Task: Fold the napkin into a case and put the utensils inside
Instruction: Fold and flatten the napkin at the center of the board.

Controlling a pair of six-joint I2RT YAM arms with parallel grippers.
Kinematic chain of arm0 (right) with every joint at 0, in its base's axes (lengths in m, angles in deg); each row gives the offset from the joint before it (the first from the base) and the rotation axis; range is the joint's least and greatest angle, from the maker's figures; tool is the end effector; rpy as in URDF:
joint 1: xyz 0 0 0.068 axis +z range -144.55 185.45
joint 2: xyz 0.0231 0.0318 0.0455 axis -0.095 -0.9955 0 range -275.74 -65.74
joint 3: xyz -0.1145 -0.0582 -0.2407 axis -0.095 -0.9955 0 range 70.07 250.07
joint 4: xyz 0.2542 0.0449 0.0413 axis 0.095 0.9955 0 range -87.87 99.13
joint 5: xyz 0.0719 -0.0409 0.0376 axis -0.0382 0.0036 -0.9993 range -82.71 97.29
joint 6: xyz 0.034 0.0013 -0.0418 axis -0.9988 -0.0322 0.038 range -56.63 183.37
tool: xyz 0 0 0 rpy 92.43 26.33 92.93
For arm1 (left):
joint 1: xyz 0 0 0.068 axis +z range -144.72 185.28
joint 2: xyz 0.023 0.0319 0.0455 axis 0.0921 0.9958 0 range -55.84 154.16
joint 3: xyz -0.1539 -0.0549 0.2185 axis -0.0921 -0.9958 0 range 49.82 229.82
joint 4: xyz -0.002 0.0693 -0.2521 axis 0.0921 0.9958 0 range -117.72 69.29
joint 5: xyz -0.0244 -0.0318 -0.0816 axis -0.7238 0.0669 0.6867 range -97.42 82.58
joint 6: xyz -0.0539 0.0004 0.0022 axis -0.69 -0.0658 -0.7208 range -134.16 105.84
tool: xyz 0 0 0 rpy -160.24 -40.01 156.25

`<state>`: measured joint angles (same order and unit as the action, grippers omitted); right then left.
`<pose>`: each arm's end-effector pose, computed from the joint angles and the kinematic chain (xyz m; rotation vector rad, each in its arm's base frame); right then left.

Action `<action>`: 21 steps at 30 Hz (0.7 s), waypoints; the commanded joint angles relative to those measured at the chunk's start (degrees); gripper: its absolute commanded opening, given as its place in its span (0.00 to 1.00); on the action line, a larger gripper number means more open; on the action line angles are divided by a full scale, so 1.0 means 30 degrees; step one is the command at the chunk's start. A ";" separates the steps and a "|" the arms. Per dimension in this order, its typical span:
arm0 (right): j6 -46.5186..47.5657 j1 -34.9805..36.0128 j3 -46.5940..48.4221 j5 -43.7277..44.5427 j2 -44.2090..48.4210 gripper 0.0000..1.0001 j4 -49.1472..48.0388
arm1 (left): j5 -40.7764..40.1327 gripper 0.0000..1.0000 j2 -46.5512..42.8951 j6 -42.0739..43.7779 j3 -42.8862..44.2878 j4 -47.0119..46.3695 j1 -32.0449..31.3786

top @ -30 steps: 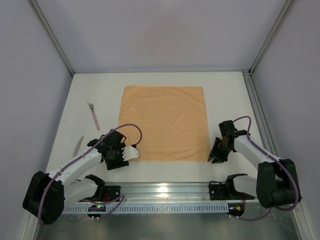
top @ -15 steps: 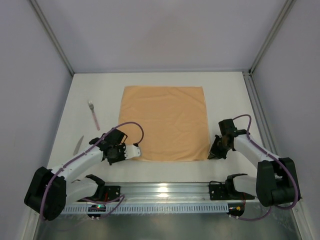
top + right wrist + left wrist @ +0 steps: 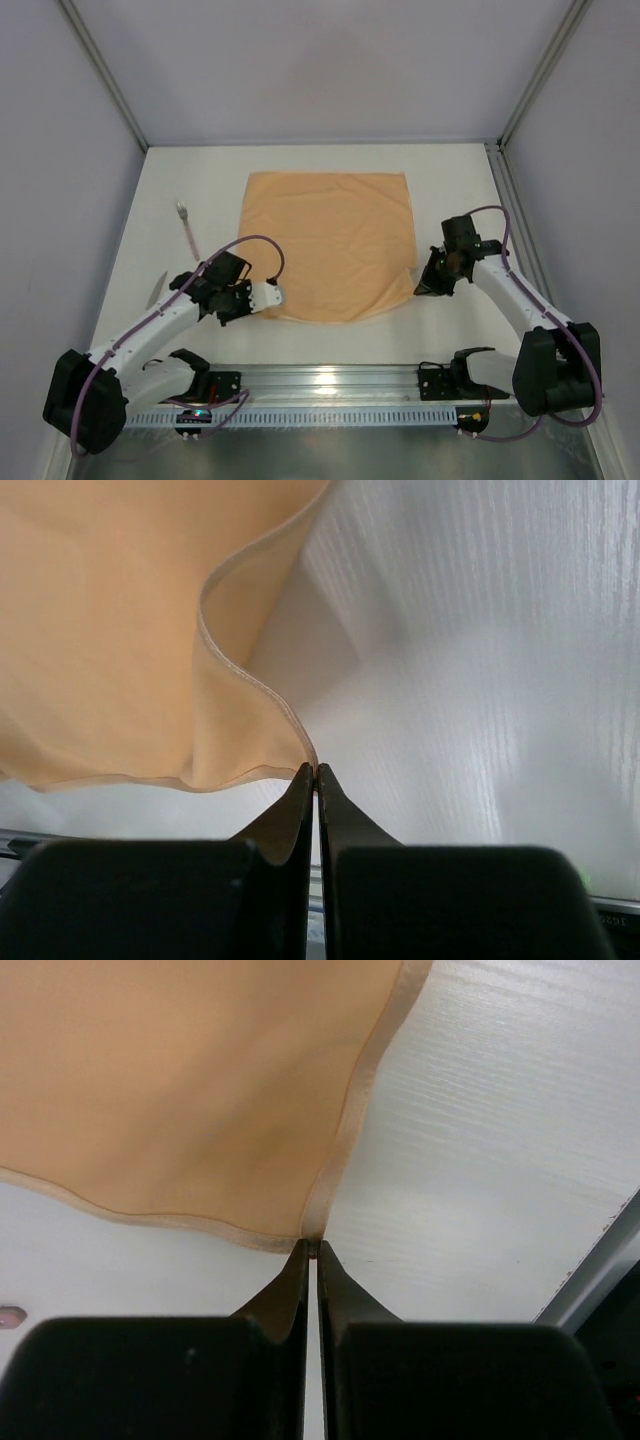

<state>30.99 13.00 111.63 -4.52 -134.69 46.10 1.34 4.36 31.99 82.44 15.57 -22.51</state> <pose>0.2022 0.0342 0.1973 0.5702 2.8169 0.4405 0.1474 -0.0838 0.1792 1.7037 2.2034 -0.1356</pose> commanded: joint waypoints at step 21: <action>0.0774 -0.0436 0.8086 -0.0311 -0.4752 0.03 -0.0415 | 0.0979 0.00 0.6792 -0.2931 1.0303 0.0689 0.4283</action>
<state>33.02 12.48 131.15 -5.96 -145.18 48.61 2.95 21.43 25.83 107.88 19.42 -10.38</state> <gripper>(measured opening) 0.037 0.008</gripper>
